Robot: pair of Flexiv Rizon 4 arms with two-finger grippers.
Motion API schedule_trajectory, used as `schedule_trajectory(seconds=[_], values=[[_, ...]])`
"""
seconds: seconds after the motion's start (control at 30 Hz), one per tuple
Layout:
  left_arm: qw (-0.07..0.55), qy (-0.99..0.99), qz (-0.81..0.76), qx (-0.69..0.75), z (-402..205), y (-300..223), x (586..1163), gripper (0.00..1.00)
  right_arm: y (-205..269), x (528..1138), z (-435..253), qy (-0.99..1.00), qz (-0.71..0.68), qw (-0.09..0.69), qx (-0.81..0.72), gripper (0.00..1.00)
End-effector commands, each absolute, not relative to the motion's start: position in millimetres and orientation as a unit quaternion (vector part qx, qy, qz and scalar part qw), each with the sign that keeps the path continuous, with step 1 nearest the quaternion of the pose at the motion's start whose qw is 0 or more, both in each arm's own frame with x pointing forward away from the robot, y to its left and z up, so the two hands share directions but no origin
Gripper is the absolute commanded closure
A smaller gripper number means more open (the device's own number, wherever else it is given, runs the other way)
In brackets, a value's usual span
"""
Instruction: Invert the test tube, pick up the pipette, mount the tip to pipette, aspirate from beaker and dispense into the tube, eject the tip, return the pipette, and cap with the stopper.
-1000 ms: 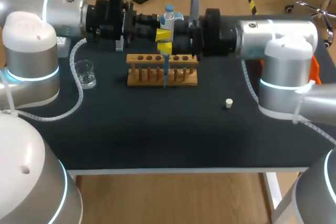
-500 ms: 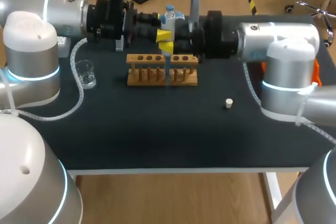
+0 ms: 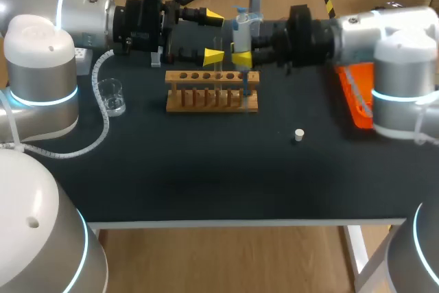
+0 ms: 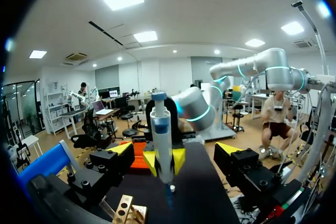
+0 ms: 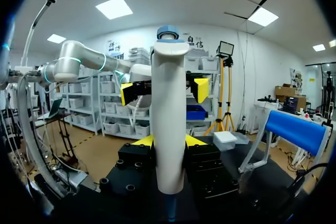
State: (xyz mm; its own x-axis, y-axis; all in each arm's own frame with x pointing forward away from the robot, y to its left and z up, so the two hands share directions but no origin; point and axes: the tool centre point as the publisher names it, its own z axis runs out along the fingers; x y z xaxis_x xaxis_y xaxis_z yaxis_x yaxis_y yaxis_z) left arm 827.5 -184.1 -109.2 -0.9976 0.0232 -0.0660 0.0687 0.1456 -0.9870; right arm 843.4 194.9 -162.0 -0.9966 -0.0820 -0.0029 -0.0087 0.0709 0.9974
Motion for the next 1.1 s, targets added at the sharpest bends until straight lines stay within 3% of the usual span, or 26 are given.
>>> schedule_trajectory(seconds=[0.03,0.6,1.1], values=[[0.018,0.757,-0.653,0.030,-109.5,-184.0,827.1,0.00,153.2,850.6,-153.1,-0.736,-0.674,0.048,0.051,1.00],[0.018,0.757,-0.653,0.030,-109.5,-184.0,827.1,0.00,22.6,900.5,-149.1,-0.724,-0.687,0.057,0.024,1.00],[0.018,0.757,-0.653,0.030,-109.5,-184.0,827.1,0.00,-61.9,936.9,-143.0,-0.719,-0.693,0.050,0.006,1.00]])
